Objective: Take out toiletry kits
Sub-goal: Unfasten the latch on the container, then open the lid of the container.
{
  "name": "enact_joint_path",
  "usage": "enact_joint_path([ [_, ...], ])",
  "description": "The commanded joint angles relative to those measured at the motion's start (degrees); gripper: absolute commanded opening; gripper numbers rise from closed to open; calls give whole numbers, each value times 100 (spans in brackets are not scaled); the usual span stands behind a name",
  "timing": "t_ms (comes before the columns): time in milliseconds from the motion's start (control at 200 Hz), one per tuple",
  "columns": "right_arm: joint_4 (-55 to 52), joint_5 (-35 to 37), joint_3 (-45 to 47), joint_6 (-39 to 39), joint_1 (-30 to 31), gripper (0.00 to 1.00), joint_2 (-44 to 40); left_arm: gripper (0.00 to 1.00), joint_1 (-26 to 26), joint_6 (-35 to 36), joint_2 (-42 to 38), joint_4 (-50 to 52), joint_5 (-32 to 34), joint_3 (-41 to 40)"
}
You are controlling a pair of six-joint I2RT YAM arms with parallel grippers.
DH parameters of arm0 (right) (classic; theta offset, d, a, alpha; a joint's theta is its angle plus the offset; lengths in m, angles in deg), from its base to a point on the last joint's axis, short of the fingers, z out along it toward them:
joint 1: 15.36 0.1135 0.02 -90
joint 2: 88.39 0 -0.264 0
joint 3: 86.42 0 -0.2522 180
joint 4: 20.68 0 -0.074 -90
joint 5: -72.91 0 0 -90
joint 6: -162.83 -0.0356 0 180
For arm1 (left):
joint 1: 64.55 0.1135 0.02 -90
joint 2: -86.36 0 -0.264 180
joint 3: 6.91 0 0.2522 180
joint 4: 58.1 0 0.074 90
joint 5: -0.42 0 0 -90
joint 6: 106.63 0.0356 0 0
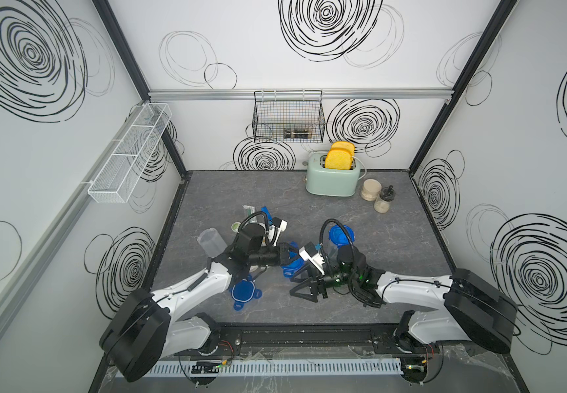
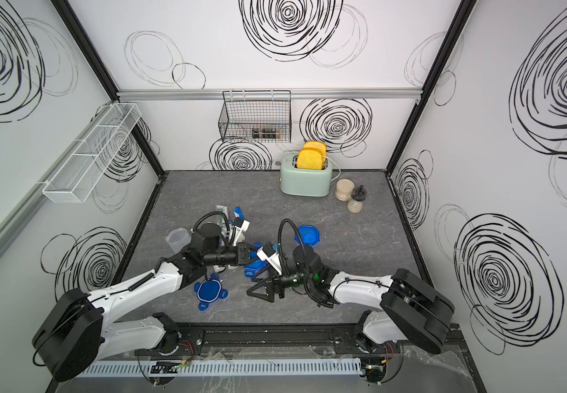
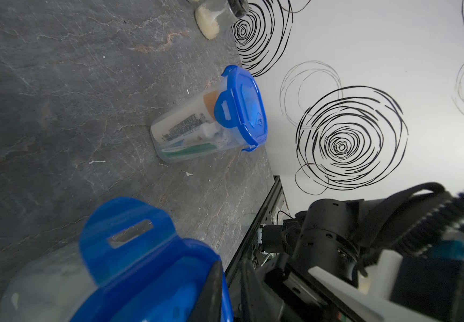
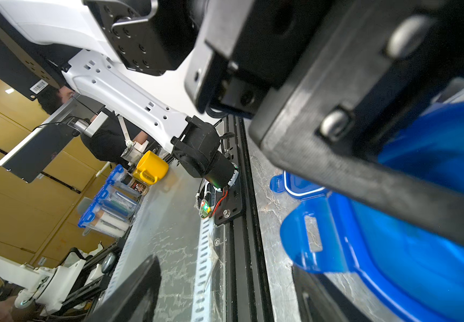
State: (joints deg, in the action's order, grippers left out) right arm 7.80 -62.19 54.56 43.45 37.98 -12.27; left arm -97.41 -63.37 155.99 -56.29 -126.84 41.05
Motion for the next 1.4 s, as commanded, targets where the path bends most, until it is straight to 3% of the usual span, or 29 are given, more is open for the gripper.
enact_joint_path([
  [0,-517,-151,-87,518,-154,76,-403,26,-1,315,-127,1155,283,256],
  [215,-976,-371,-61,602,-563,77,-910,59,96,865,-730,2137,561,1153],
  [330,-1608,-359,-257,914,-752,77,-1108,72,346,983,-1116,2550,877,1117],
  [460,-1640,-368,-243,891,-906,77,-1226,75,751,966,-1162,2810,640,670],
  [655,-1538,-377,-164,790,-896,77,-1229,78,924,743,-948,2166,54,3],
  [956,-1561,-275,-24,785,-896,77,-1389,68,860,527,-812,1619,-315,-69],
  [1176,-1563,-280,-23,785,-896,77,-1363,43,859,525,-838,1633,-290,-56],
  [1396,-1517,-228,82,777,-897,77,-1336,28,930,885,-881,2086,-31,114],
])
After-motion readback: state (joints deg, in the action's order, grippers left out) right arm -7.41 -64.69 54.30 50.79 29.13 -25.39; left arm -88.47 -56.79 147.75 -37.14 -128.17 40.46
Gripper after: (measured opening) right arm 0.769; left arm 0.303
